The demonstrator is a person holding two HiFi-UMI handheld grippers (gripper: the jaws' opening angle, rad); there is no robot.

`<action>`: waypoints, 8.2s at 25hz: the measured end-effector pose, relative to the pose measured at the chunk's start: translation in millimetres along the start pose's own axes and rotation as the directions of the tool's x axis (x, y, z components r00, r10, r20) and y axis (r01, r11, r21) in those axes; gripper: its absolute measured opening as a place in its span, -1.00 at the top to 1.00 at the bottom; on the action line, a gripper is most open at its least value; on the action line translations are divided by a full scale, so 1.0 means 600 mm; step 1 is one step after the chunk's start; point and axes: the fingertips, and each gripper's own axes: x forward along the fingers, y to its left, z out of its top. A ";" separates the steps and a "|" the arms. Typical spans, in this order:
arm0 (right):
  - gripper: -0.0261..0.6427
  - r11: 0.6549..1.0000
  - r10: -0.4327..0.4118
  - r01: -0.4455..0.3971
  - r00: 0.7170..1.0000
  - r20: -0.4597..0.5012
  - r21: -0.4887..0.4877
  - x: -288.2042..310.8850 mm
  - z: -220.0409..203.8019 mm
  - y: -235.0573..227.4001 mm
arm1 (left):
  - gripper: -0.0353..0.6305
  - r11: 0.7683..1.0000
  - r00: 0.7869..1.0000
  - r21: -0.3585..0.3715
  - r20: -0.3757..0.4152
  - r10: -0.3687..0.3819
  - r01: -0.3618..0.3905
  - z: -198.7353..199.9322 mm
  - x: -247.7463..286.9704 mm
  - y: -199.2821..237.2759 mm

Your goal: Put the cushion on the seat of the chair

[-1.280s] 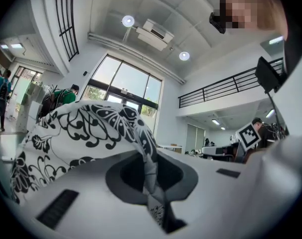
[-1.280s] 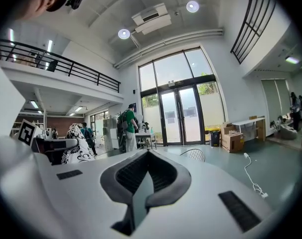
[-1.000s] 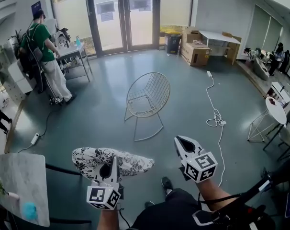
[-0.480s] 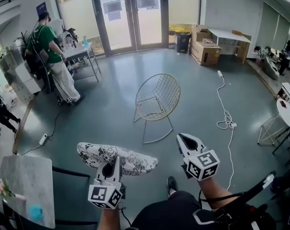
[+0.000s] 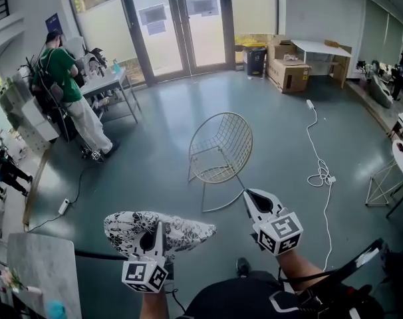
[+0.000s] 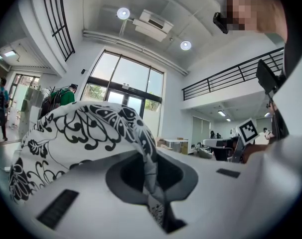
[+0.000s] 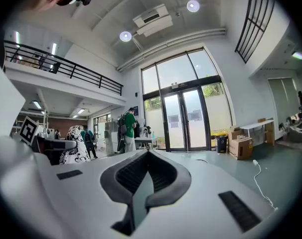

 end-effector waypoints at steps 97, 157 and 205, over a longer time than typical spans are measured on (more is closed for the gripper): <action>0.90 0.997 -0.028 0.039 0.986 -0.163 0.065 0.696 -0.045 -0.448 | 0.83 0.996 0.946 0.079 -0.325 -0.019 0.047 -0.195 0.772 0.352; 0.90 0.977 -0.082 0.147 0.925 -0.372 0.151 0.763 -0.371 -0.683 | 0.83 0.894 0.614 -0.023 -0.719 -0.326 0.448 -0.753 1.177 0.175; 0.90 0.953 -0.183 0.258 0.907 -0.379 0.158 0.622 -0.415 -0.699 | -0.09 0.741 0.502 -0.098 -0.676 -0.539 0.664 -0.796 1.187 -0.015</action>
